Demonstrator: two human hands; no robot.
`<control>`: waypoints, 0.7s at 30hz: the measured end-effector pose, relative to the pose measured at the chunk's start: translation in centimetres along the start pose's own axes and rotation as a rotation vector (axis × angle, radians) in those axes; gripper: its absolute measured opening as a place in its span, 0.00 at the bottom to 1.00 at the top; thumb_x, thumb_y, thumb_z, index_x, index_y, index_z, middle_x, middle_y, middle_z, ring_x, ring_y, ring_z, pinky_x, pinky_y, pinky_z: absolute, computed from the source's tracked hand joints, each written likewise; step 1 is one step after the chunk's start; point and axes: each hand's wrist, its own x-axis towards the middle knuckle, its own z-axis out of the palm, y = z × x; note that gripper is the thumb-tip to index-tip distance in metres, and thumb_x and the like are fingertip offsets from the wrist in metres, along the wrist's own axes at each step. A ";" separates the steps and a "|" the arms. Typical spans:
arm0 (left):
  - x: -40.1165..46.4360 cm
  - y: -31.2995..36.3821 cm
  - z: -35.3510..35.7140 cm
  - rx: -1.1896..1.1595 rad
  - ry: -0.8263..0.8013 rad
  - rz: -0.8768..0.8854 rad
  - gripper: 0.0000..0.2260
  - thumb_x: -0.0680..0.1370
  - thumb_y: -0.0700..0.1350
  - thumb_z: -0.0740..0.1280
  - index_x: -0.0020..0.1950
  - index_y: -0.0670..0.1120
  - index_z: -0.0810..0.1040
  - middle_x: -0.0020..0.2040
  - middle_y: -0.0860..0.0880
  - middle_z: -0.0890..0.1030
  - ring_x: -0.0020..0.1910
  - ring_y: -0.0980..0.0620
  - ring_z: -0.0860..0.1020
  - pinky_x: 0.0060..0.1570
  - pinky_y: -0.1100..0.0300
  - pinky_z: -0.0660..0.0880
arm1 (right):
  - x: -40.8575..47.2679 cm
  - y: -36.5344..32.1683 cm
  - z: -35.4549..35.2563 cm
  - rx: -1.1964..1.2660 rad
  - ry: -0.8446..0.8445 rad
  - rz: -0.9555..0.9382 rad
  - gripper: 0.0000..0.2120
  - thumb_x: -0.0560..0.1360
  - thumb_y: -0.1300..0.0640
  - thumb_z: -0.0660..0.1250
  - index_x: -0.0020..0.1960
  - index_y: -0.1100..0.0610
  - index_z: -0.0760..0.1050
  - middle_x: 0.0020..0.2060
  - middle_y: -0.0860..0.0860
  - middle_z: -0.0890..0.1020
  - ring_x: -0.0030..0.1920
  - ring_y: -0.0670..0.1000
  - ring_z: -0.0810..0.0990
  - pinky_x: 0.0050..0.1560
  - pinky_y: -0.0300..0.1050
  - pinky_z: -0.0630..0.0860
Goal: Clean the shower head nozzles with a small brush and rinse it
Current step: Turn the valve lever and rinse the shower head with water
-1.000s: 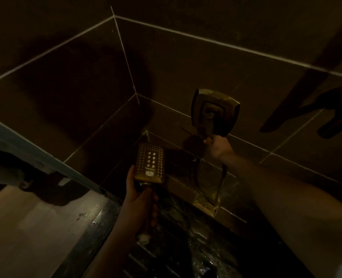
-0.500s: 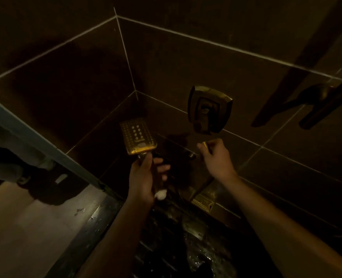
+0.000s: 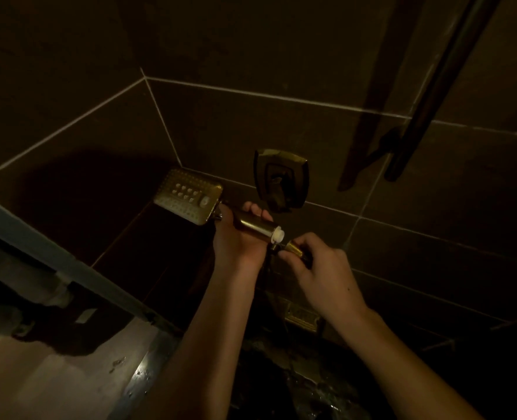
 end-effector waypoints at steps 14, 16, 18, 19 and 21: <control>-1.8 -2.6 3.5 0.156 -0.199 0.145 0.17 0.85 0.50 0.60 0.74 0.53 0.68 0.50 0.45 0.79 0.46 0.48 0.82 0.46 0.50 0.80 | 0.5 -1.5 -5.8 0.018 0.045 -0.019 0.05 0.75 0.48 0.70 0.50 0.45 0.75 0.39 0.43 0.80 0.39 0.36 0.79 0.32 0.32 0.72; -2.1 -2.8 3.9 0.168 -0.222 0.159 0.17 0.85 0.50 0.59 0.74 0.52 0.67 0.52 0.44 0.78 0.49 0.47 0.81 0.49 0.48 0.78 | 0.4 -1.6 -6.2 0.001 0.057 -0.030 0.05 0.75 0.48 0.70 0.49 0.44 0.74 0.38 0.42 0.80 0.40 0.35 0.78 0.32 0.30 0.71; -2.4 -3.0 4.2 0.161 -0.237 0.145 0.17 0.85 0.50 0.59 0.74 0.52 0.67 0.54 0.44 0.78 0.51 0.46 0.80 0.49 0.47 0.78 | 0.2 -1.7 -6.5 -0.005 0.060 -0.032 0.05 0.75 0.48 0.70 0.49 0.44 0.74 0.39 0.42 0.80 0.40 0.35 0.78 0.33 0.29 0.72; -2.5 -3.1 4.3 0.152 -0.244 0.141 0.17 0.85 0.50 0.60 0.74 0.52 0.67 0.55 0.44 0.78 0.52 0.46 0.80 0.49 0.46 0.78 | 0.2 -1.7 -6.7 -0.006 0.062 -0.035 0.05 0.75 0.48 0.70 0.49 0.44 0.74 0.39 0.42 0.80 0.40 0.35 0.78 0.33 0.29 0.72; -2.7 -3.3 4.5 0.129 -0.253 0.116 0.17 0.85 0.49 0.60 0.74 0.53 0.67 0.56 0.43 0.78 0.52 0.45 0.80 0.51 0.45 0.78 | 0.1 -1.9 -7.1 -0.016 0.068 -0.042 0.05 0.75 0.48 0.70 0.49 0.44 0.75 0.39 0.42 0.80 0.40 0.36 0.78 0.33 0.29 0.72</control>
